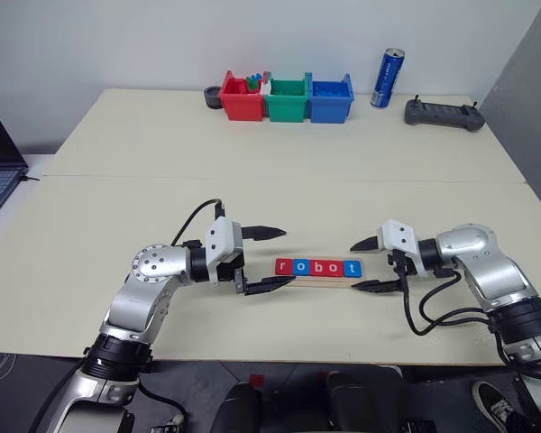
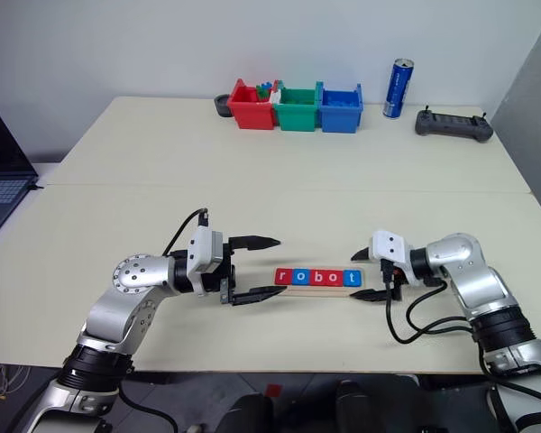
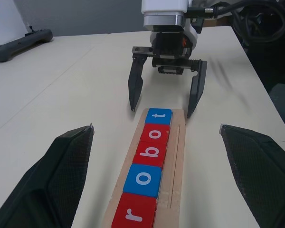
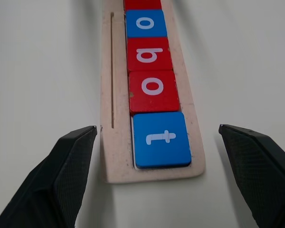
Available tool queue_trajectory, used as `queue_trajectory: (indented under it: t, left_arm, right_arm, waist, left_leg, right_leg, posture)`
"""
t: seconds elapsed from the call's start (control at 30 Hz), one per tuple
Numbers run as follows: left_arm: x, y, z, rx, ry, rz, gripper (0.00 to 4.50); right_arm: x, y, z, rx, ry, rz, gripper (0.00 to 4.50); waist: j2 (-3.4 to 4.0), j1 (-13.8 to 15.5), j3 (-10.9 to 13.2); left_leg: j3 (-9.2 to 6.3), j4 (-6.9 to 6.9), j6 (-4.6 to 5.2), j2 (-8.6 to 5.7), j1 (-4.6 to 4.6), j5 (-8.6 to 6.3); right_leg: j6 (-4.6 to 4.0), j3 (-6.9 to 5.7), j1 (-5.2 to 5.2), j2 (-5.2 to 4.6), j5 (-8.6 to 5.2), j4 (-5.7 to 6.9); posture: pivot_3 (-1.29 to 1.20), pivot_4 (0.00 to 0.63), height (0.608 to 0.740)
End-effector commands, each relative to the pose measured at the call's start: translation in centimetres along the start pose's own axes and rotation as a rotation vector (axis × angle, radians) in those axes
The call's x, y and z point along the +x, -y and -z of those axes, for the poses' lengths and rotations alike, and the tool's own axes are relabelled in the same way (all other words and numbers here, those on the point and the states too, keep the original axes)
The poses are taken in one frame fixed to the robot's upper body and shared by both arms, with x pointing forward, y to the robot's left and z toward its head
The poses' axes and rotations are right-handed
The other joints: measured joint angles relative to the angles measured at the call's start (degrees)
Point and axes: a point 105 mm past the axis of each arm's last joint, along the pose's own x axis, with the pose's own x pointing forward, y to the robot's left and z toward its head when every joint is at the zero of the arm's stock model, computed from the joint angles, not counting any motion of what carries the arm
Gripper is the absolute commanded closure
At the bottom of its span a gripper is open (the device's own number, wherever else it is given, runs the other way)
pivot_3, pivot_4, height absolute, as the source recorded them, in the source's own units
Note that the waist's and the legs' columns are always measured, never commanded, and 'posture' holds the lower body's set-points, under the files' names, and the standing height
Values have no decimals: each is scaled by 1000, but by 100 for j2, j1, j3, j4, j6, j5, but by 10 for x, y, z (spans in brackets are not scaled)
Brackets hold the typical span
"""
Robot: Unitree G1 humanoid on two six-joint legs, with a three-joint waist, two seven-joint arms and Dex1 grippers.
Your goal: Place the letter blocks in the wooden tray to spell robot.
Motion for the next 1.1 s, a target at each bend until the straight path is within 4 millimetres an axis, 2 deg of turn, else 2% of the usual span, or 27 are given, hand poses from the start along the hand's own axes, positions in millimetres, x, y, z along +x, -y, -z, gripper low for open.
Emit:
queue_trajectory:
  t: [0.03,0.17,0.27,0.6,0.63,1.1]
  left_arm:
    - [0,1,-11,44,19,6,0]
    - [0,1,-10,43,20,9,0]
    - [1,1,-10,43,22,13,0]
    - [4,-1,-12,48,26,21,0]
    - [3,-1,-12,48,24,19,0]
    - [-2,-2,-12,48,12,2,0]
  right_arm:
    - [-22,6,-19,-51,29,46,42]
    - [-33,5,-18,-53,14,80,42]
    - [-34,5,-12,-44,3,95,616]
    - [-16,-1,6,-49,-20,106,4236]
    - [-15,-1,7,-50,-21,106,4482]
    - [-6,-1,8,-67,-21,89,4482]
  waist:
    - [0,6,0]
    - [0,4,0]
    - [0,0,0]
    - [0,0,0]
    - [0,0,0]
    - [0,-1,0]
  left_leg:
    - [0,0,0,0,0,0]
    - [-1,0,0,0,0,0]
    - [1,0,0,0,1,0]
    - [2,1,0,0,1,0]
    - [2,1,0,0,1,0]
    - [2,1,0,0,1,0]
  right_leg:
    - [0,0,0,-1,0,0]
    - [0,-2,0,0,0,0]
    - [0,-1,0,0,0,1]
    - [0,0,0,0,0,2]
    - [0,1,0,0,0,2]
    - [0,0,0,0,0,3]
  posture:
    - [0,150,740]
    - [0,150,740]
    - [0,150,740]
    - [0,150,740]
    - [0,150,740]
    - [0,150,740]
